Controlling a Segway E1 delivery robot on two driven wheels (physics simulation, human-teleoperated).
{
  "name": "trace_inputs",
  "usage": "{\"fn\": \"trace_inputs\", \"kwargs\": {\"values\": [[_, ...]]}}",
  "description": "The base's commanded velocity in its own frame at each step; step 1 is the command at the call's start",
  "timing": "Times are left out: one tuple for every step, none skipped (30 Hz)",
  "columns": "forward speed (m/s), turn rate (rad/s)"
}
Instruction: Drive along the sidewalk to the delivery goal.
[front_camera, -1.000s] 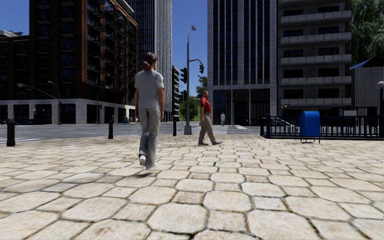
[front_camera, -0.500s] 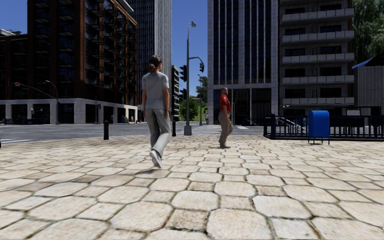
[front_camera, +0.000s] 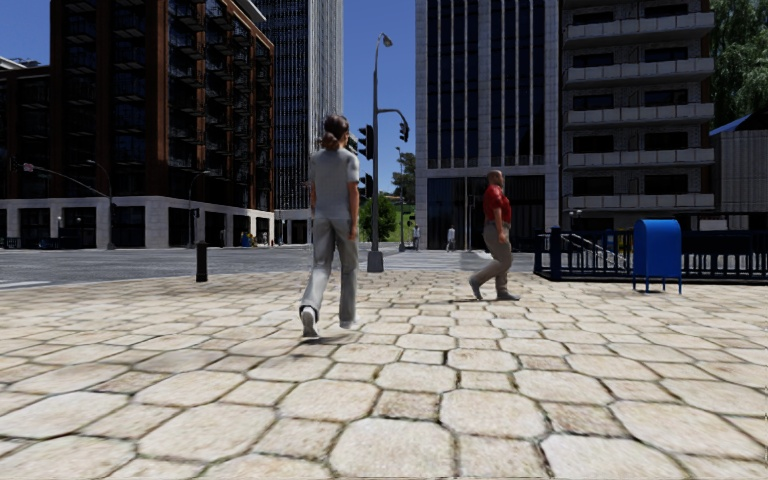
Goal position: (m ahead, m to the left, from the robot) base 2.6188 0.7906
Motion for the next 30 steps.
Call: {"fn": "trace_inputs", "kwargs": {"values": [[0.93,0.11],[0.93,0.12],[0.93,0.12],[0.95,0.12],[0.98,0.12],[1.03,0.12],[1.03,0.12],[1.04,0.12],[1.05,0.12],[1.05,0.12],[1.05,0.12],[1.05,0.12],[1.05,0.12],[1.05,0.12],[1.05,0.12],[1.05,0.13],[1.05,0.21],[1.05,0.21],[1.05,0.24],[1.05,0.25],[1.05,0.25],[1.05,0.26],[1.05,0.26],[1.05,0.26],[1.05,0.26],[1.05,0.26],[1.05,0.26],[1.05,0.26],[1.05,0.26],[1.05,0.26]]}}
